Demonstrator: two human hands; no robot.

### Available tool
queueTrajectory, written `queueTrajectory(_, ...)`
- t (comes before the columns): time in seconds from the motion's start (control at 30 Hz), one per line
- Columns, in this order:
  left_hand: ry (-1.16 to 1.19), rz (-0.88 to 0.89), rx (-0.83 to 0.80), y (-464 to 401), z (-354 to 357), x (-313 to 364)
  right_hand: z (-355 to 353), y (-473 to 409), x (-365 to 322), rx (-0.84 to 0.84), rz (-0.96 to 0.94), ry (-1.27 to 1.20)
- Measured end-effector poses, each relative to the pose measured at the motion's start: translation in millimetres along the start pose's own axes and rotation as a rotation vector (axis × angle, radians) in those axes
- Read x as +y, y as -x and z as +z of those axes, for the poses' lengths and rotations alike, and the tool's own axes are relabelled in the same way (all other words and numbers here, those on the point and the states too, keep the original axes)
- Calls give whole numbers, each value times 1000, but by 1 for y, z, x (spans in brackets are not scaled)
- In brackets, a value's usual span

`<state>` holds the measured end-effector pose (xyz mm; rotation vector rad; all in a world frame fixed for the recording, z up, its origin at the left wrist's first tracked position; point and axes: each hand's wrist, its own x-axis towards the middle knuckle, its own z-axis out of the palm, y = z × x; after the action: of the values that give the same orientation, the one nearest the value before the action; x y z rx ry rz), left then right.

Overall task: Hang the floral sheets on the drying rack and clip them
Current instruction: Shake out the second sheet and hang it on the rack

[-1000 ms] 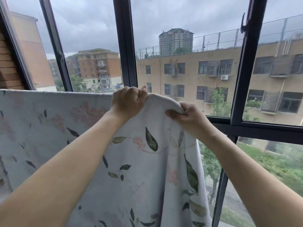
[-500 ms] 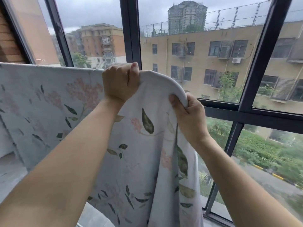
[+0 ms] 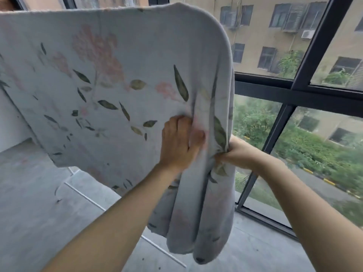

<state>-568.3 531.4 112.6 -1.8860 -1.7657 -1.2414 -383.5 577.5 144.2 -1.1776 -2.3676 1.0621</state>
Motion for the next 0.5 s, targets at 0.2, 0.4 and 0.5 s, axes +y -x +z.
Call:
queueTrajectory(0.2, 50, -239, -428, 38, 22, 17, 2, 22, 27, 6, 167, 175)
queueTrajectory(0.4, -62, -421, -1035, 52, 24, 34, 49, 38, 57, -69, 275, 206)
queueTrajectory(0.5, 119, -480, -970, 57, 19, 52, 51, 42, 64, -10, 284, 309)
